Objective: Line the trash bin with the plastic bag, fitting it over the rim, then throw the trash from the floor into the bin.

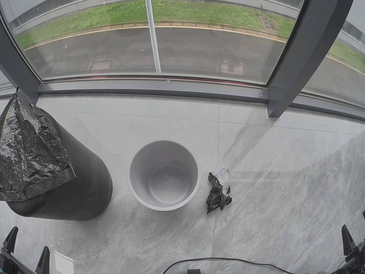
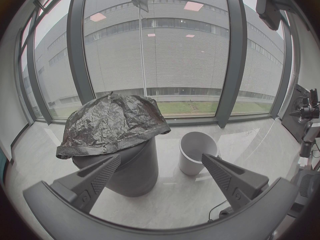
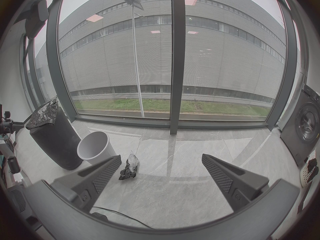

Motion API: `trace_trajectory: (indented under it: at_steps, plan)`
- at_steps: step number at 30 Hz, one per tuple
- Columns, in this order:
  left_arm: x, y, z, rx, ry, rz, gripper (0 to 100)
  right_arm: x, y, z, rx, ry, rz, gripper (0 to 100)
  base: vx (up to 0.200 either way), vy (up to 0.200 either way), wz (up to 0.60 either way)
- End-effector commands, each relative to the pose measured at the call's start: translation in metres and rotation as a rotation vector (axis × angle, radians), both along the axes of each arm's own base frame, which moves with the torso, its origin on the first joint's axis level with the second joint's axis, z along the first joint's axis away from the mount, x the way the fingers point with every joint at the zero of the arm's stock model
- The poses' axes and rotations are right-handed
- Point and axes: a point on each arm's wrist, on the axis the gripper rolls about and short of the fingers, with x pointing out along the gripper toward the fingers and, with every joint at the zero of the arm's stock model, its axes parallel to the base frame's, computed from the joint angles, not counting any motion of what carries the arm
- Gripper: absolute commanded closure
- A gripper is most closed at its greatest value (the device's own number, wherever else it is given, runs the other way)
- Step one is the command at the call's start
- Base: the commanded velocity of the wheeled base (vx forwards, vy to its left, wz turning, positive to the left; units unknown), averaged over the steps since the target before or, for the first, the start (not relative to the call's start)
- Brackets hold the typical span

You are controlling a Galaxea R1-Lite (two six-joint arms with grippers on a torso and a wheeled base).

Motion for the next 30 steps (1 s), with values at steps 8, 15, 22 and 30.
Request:
trace_trajectory:
  at_steps: [8, 15, 22, 30]
  plan:
    - [0.0, 0.0, -0.005, -0.001, -0.002, 0.005, 0, 0.0, 0.0, -0.005, -0.001, -0.001, 0.001, 0, 0.0, 0.0, 0.0]
    - [0.0, 0.0, -0.005, 0.004, -0.007, -0.004, 0, 0.0, 0.0, -0.005, 0.001, 0.001, 0.002, 0, 0.0, 0.0, 0.0]
    - [-0.016, 0.002, 0.154, -0.321, -0.139, -0.117, 0, 0.0, 0.0, -0.005, 0.001, -0.001, 0.001, 0, 0.0, 0.0, 0.0]
    - [0.014, 0.0, 0.118, 0.012, 0.041, -0.159, 0, 0.0, 0.0, -0.005, 0.002, -0.001, 0.002, 0, 0.0, 0.0, 0.0]
